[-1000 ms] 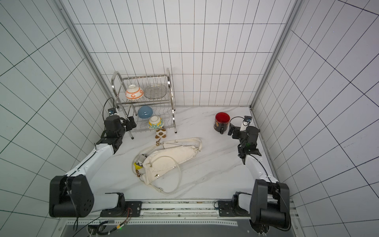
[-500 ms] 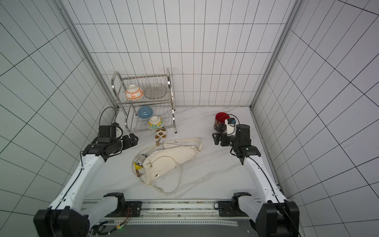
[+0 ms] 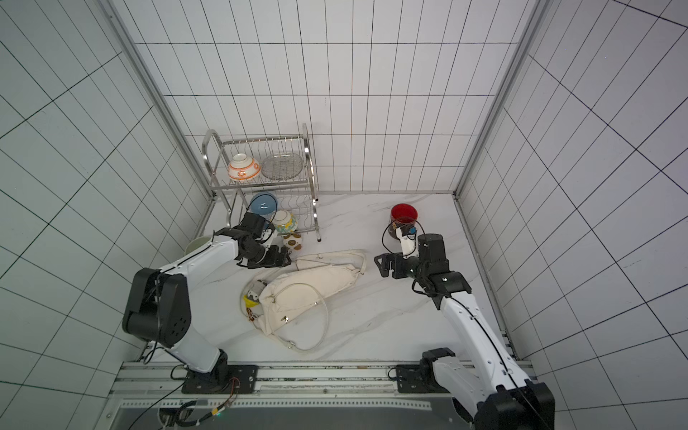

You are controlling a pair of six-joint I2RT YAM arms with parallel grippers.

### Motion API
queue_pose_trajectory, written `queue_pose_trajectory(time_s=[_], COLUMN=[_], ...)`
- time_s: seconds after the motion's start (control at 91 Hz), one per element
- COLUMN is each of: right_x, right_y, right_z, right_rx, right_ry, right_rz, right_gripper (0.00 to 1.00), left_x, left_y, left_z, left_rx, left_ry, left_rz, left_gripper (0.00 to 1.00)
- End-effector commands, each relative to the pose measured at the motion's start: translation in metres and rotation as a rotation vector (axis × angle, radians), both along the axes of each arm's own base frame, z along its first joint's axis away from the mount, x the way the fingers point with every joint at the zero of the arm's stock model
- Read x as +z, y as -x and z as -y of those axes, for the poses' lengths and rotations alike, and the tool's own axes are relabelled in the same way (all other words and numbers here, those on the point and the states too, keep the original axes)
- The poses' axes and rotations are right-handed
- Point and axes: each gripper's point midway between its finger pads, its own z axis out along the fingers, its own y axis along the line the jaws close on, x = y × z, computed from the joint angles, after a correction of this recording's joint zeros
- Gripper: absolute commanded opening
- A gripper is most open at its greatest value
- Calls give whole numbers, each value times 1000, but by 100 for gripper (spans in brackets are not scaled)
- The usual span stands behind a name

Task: Remove the decoration from the bag
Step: Pick up the bag from the center of the board.

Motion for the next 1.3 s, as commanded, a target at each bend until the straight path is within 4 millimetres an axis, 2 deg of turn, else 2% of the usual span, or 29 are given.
queue_pose_trajectory(time_s=[0.0,0.066,0.231,0.341,0.495,0.616,0.726,0.791,0.857,0.978,1.066,1.165,1.242,1.286], right_x=[-7,-7,-8,-11,-13,-16,-16,-14,-14,-14,-15,-15,-14,-14], right_y=[5,5,4,6,6,7,7,7,7,7,8,9,8,7], right_z=[-3,-5,-10,-13,-15,-16,-16,-16,-15,-15,-15,-14,-13,-13], right_rx=[5,11,19,24,15,14,1,-1,-5,-9,-11,-15,-19,-20], right_ry=[10,12,7,15,10,15,5,1,2,0,-7,-8,-6,-5], right_rz=[-32,-32,-36,-41,-37,-35,-25,-19,-16,-13,-13,-8,0,3], right_gripper=[100,100,100,100,100,100,100,100,100,100,100,100,100,100], left_x=[-1,-9,-37,-47,-71,-87,-96,-96,-90,-80,-80,-79,-61,-43], left_y=[-6,3,12,25,38,42,46,46,42,32,31,32,27,22], left_z=[21,29,30,48,46,39,42,45,50,53,49,36,30,28], left_rx=[-41,-66,-36,-61,-26,-21,-43,-55,-60,-59,-58,-36,-29,-25], left_ry=[10,-14,-86,-122,-197,-266,-289,-295,-275,-273,-279,-285,-296,-294], left_rz=[14,-8,-70,-61,-91,-110,-120,-113,-98,-70,-75,-87,-50,-16], left_gripper=[96,96,93,91,84,67,60,48,41,1,0,0,0,0])
